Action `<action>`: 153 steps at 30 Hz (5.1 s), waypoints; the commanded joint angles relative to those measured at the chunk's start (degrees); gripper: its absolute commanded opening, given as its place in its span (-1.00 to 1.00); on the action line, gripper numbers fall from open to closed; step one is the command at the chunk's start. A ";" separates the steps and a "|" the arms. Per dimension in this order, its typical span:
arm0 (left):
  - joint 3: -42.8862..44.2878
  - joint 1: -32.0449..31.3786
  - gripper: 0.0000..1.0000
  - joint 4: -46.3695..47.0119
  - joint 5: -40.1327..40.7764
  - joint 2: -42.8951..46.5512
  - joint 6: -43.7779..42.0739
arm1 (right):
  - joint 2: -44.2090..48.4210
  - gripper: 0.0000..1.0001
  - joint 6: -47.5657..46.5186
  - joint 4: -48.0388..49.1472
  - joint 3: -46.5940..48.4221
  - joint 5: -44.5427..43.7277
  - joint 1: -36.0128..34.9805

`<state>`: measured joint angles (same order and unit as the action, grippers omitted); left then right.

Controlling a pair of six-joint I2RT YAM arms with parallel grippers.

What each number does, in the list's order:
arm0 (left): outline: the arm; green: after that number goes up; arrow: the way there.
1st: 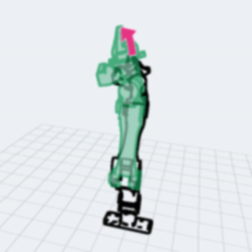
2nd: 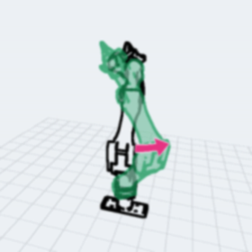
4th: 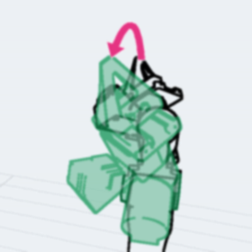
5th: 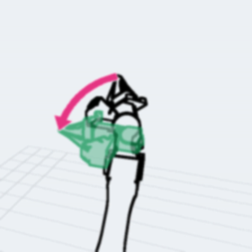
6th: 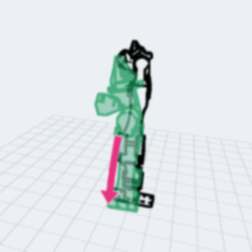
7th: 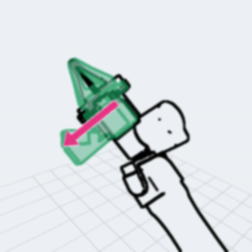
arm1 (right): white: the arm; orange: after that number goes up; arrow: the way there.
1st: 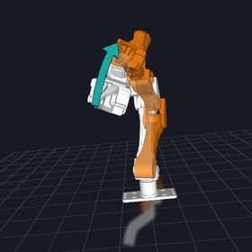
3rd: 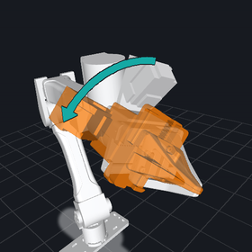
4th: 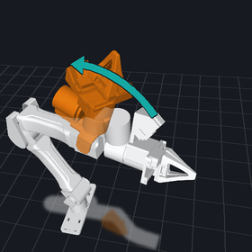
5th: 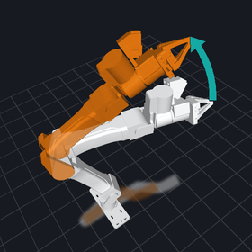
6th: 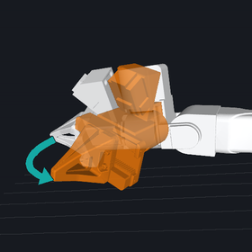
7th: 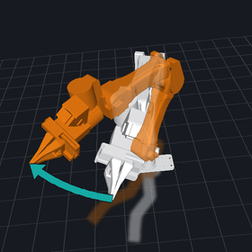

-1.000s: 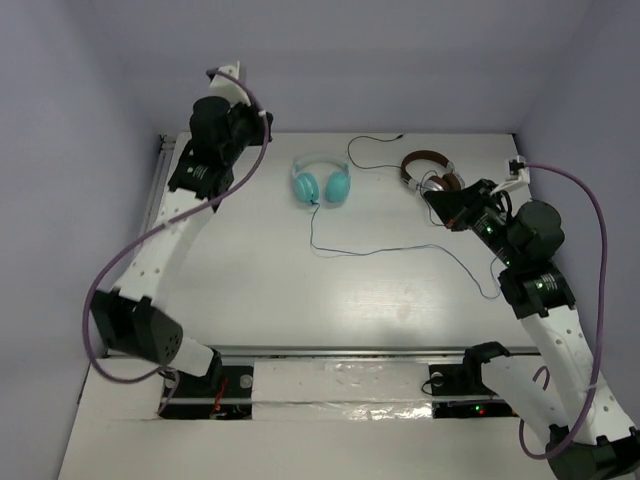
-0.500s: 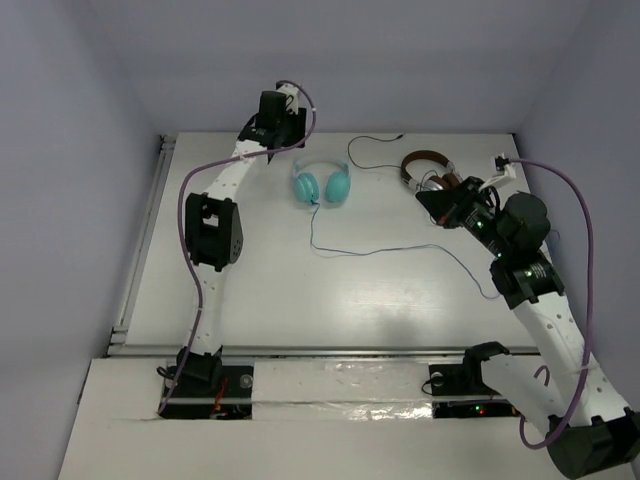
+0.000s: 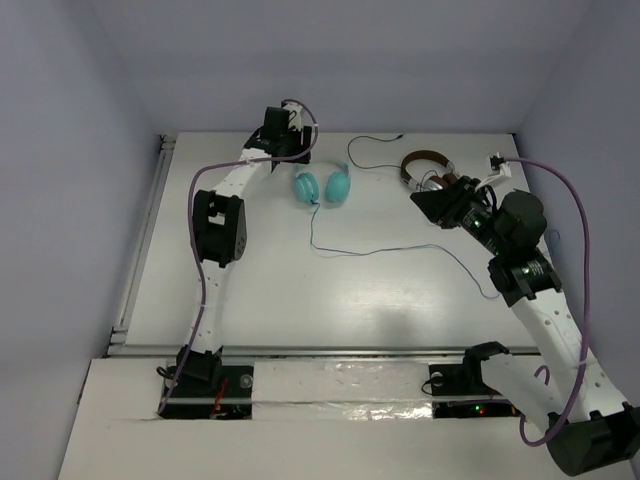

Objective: Wrap the headphones

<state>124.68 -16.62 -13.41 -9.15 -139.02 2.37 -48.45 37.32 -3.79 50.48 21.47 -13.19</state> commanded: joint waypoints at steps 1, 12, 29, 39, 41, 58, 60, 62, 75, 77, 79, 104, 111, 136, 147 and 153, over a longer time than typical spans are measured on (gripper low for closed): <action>-2.68 0.19 0.17 2.33 -0.44 -0.29 0.18 | 0.28 -0.33 -0.67 3.18 -0.12 1.11 -0.17; -5.32 -3.33 -0.54 1.37 7.56 -1.08 -1.85 | 0.28 -0.30 -0.67 3.18 -0.47 2.78 -0.17; -42.19 -4.91 -1.00 9.19 20.66 22.80 24.70 | 2.57 -0.30 -0.76 2.91 -0.56 4.01 -1.22; -68.77 -7.37 -0.20 20.86 21.46 38.73 40.78 | 1.43 -0.29 -1.29 1.95 -0.03 5.25 -2.28; -69.75 -7.37 0.13 20.80 22.15 41.62 39.91 | 1.34 -0.29 -1.55 1.60 0.15 5.07 -2.28; -29.15 -7.37 0.07 -4.43 10.91 23.63 -1.92 | 1.16 -0.68 -2.34 0.63 0.58 3.75 -2.28; -28.88 -6.23 0.29 -4.87 5.82 22.57 -4.55 | 1.25 -0.44 -2.34 0.72 0.41 3.66 -2.28; -27.92 -6.23 0.32 -7.50 2.66 20.82 -5.79 | 0.99 -0.21 -2.34 0.54 0.32 4.01 -2.81; -31.70 -2.71 0.34 -3.20 5.02 18.70 -5.27 | 0.02 -0.01 -2.34 0.36 0.50 3.84 -2.81; -30.30 -2.71 0.34 -3.55 3.45 17.56 -5.71 | -0.24 -0.01 -2.34 0.28 0.59 3.75 -2.81; -29.41 -2.71 0.33 -4.69 1.77 16.51 -6.68 | -0.42 -0.01 -2.34 0.36 0.50 3.49 -2.81; -32.93 -4.38 -1.00 -1.70 2.56 14.99 -0.53 | 0.55 -0.06 -0.93 2.73 -2.04 2.69 -3.33; -28.54 -4.38 -1.00 -4.17 -0.95 25.02 6.15 | -5.41 -0.69 3.11 11.51 -5.21 6.11 -3.94; -32.66 3.79 -1.00 -2.59 -16.25 52.27 19.95 | -25.80 0.58 -9.55 22.24 -0.12 18.59 -5.00; -25.28 4.93 -1.00 -1.62 -20.12 54.12 22.94 | -34.96 0.57 -13.42 27.96 -0.64 10.80 -5.62; -23.08 5.45 -1.00 -2.68 -20.30 55.08 22.85 | -37.07 0.53 -12.71 32.97 -3.01 3.05 -5.62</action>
<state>97.82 -11.88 -19.49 -27.09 -87.90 22.98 -85.12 25.28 21.67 48.38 29.47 -18.46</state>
